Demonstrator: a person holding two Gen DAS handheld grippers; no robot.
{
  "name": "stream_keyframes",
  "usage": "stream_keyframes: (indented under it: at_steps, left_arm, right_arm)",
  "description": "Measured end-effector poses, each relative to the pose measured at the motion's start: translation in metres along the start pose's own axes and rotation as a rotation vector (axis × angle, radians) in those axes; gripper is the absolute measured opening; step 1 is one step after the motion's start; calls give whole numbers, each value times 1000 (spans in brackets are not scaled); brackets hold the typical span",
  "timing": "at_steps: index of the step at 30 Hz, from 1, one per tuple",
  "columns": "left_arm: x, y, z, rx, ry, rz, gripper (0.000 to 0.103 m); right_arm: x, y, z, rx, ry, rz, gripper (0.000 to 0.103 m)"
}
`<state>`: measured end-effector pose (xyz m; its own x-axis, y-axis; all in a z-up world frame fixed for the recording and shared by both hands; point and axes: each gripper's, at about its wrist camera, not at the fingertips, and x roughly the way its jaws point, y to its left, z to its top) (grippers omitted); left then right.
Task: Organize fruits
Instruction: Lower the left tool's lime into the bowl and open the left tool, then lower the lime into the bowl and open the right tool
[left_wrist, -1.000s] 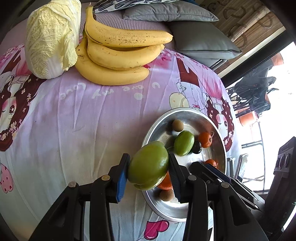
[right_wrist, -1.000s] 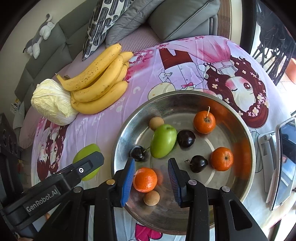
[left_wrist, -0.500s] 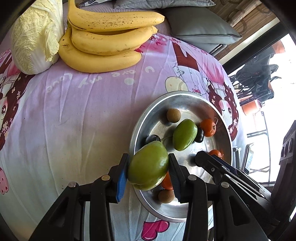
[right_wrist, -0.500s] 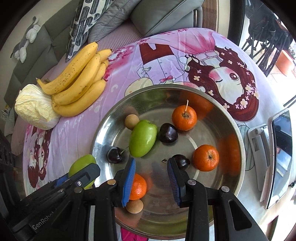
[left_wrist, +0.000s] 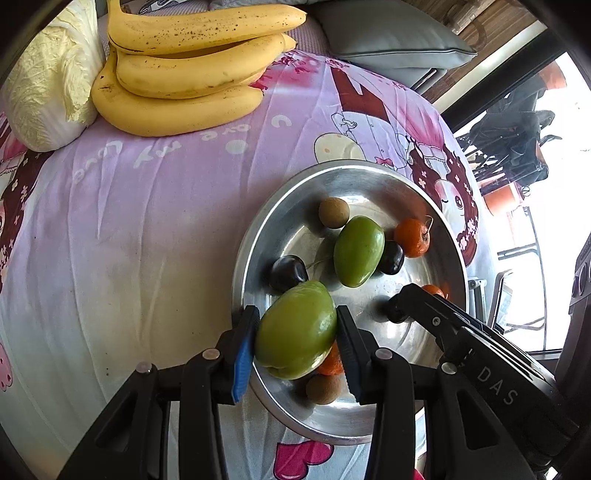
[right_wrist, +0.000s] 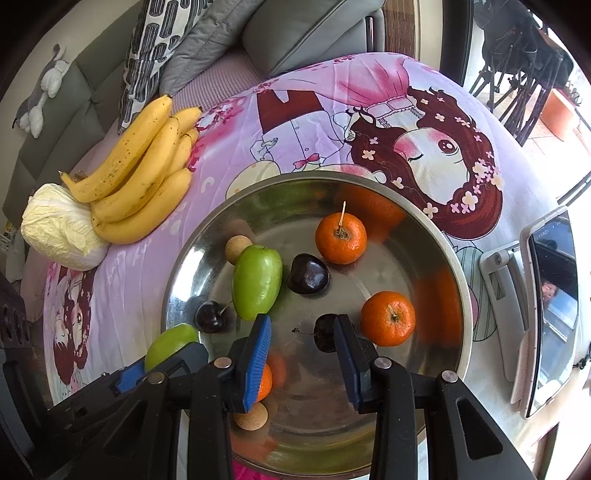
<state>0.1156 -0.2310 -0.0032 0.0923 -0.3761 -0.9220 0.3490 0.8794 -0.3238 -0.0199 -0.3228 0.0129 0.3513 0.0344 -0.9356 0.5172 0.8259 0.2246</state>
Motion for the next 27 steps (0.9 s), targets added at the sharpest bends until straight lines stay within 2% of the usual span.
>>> stream_keyframes:
  at_steps: [19,27]
  left_arm:
    - [11,0,0,-30,35,-7,43]
    - [-1,3,2,-38,8,-13,43]
  right_arm:
    - [1,-3,0,16,0,3,39]
    - [-2,0,0,6,-9,10,39]
